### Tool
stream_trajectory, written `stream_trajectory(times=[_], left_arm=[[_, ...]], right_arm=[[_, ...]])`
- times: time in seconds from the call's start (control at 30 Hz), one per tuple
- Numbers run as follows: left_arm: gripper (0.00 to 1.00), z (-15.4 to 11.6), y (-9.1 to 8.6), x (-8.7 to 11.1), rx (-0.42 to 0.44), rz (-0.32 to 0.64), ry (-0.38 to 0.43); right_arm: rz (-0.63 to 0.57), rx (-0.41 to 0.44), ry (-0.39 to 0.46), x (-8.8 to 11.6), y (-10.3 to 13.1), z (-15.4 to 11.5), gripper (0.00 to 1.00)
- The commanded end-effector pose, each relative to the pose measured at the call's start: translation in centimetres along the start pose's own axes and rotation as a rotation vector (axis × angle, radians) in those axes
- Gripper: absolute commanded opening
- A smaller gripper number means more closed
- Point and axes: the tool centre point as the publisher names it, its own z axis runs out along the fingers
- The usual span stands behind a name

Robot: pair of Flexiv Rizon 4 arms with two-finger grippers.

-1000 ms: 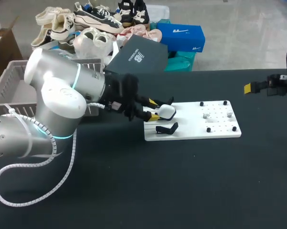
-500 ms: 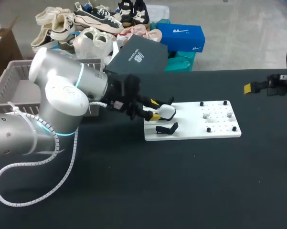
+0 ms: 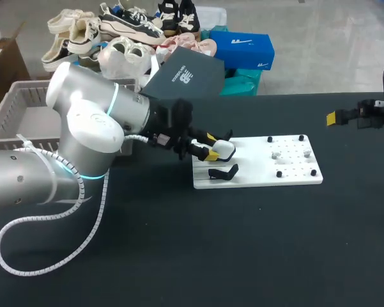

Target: Pick up each earbud case from the left stands, insert the matching earbuds, close the lid, and place the case in the box.

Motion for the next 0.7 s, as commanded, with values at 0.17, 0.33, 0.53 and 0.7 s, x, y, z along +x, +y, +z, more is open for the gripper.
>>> stream_trajectory(times=[0.17,0.33,0.53,0.7], left_arm=[[0.49,0.58,0.57,-0.13,0.008,0.005,0.004],[0.45,0.67,0.60,-0.11,0.008,0.011,0.009],[0.41,0.88,0.55,0.04,0.004,0.014,0.012],[0.30,0.96,0.32,0.02,0.007,0.020,0.011]], right_arm=[[0.000,0.000,0.000,0.00,0.00,0.00,1.00],[0.000,0.000,0.000,0.00,0.00,0.00,1.00],[0.000,0.000,0.000,0.00,0.00,0.00,1.00],[0.000,0.000,0.000,0.00,0.00,0.00,1.00]])
